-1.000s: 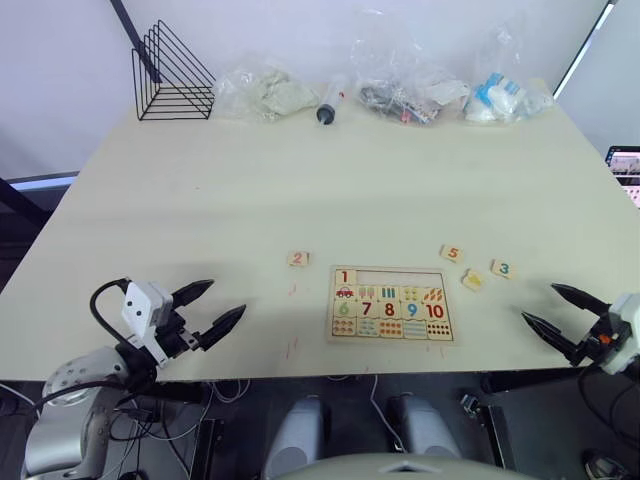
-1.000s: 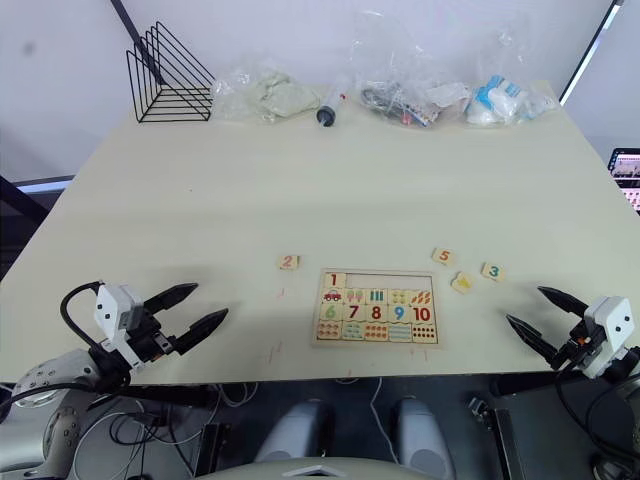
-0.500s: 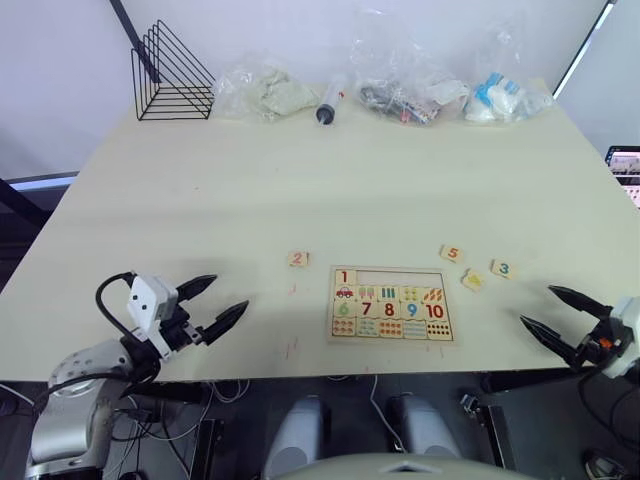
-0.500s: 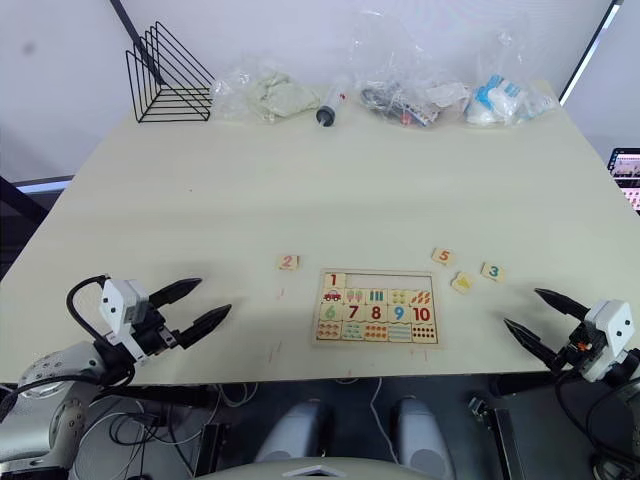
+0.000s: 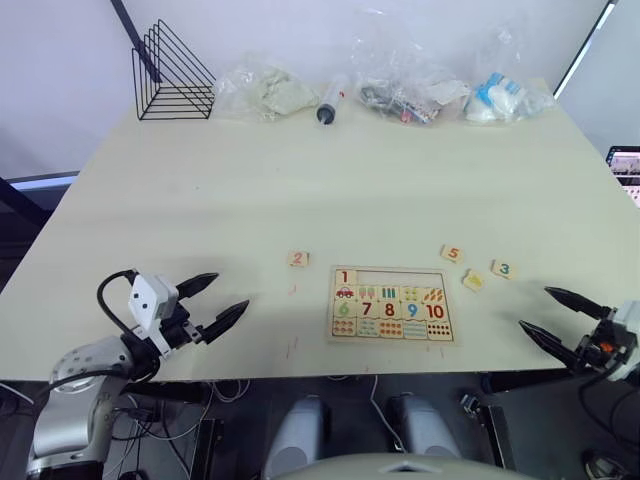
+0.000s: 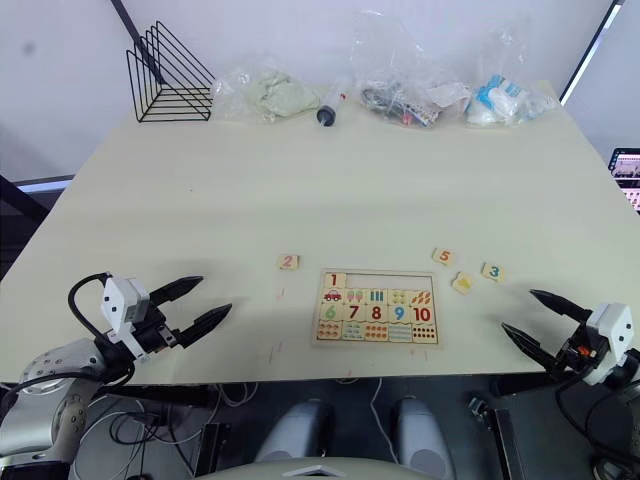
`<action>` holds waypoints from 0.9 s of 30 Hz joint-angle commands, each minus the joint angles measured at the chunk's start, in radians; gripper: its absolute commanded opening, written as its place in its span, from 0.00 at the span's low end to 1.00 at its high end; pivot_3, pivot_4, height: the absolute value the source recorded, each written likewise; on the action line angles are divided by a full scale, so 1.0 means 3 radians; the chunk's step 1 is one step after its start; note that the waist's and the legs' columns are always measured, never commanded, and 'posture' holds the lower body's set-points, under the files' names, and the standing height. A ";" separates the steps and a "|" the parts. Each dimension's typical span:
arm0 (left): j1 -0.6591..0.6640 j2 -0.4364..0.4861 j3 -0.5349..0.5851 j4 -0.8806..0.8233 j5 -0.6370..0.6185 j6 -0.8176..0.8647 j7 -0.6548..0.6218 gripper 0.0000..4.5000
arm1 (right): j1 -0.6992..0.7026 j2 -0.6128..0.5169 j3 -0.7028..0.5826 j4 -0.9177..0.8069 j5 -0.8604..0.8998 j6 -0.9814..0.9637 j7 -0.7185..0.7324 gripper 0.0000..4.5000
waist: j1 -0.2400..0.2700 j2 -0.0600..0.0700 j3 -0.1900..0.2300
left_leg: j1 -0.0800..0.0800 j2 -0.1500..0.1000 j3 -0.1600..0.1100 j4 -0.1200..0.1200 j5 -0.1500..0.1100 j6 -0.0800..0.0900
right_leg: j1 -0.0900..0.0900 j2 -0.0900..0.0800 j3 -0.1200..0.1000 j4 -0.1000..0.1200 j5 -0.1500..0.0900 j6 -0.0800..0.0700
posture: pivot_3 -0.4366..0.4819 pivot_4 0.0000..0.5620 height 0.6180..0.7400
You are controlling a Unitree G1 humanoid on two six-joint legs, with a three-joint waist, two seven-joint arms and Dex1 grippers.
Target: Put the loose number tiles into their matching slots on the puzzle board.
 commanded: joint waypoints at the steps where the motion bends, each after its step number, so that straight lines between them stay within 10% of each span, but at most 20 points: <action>1: -0.0181 0.0147 -0.0060 0.0123 0.0035 -0.0155 -0.0201 0.99 | 0.0033 0.0008 -0.0127 -0.0163 0.0182 -0.0061 0.0133 1.00 | 0.0000 0.0001 0.0000 | 0.0000 0.0000 0.0000 0.0000 0.0000 0.0000 | 0.0000 0.0000 0.0000 0.0000 0.0000 0.0000 | 0.48 0.27 1.00; 27: -0.3214 0.0245 -0.1722 0.3173 0.0722 -0.1383 -0.2076 0.99 | 0.0278 0.0057 -0.0043 -0.0994 0.0414 0.0262 0.0279 1.00 | -0.0007 -0.0004 0.0004 | -0.0011 -0.0022 -0.0003 0.0000 0.0000 0.0000 | 0.0000 0.0004 -0.0020 -0.0001 0.0005 0.0010 | 0.48 0.27 1.00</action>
